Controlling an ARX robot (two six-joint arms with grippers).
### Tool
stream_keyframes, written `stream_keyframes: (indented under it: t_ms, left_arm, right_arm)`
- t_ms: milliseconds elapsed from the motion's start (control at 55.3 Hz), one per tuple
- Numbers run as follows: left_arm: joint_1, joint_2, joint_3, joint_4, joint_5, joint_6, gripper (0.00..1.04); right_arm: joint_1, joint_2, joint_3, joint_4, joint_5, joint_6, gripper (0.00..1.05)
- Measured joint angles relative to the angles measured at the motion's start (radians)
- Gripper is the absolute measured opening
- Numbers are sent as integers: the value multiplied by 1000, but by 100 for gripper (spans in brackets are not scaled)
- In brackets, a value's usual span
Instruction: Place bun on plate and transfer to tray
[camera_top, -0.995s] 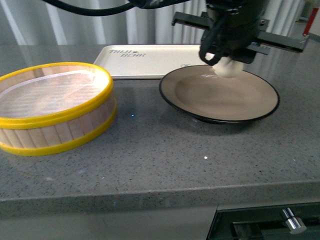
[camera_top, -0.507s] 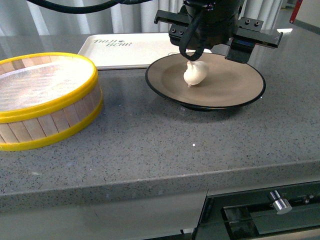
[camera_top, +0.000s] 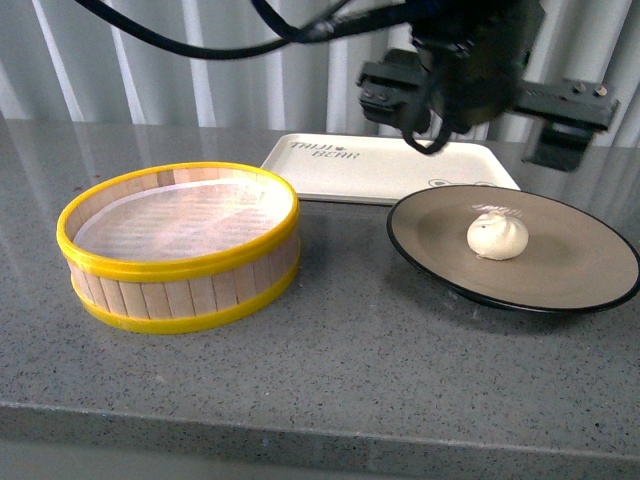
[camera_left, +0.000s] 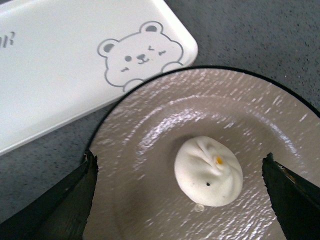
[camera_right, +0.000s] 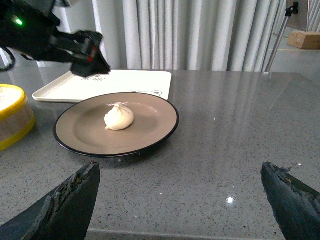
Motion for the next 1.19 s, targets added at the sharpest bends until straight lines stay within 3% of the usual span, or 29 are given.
stream_keyframes:
  t_ms: [235,434,633,670,724,869,1050,1194]
  left_arm:
    - [162,-172,-127,50,18,-22,98]
    - [336,-332,-323,71,-113,-47,98]
    - [350,-336,-343,72,-112,-48,98]
    - [349,-352,-392,172,-113,-40,93]
    - [351,-412,-576,492,-85,-31,80]
    - [387,-563,-889,834,-40,-24,57]
    - [472,-722,-1191,980,-11,-24,26]
    - [491,-806,-1359,1034,41,-24,4]
  right_arm:
    - [0,0,0,0,0,0,96]
    - [0,0,0,0,0,0,96]
    - [0,0,0,0,-1,0,96]
    - [0,0,0,0,-1,0,96]
    - [0,0,0,0,0,0,96]
    - [0,0,0,0,1,0,96]
    - [0,0,0,0,0,0,96]
    - [0,0,0,0,0,0,96]
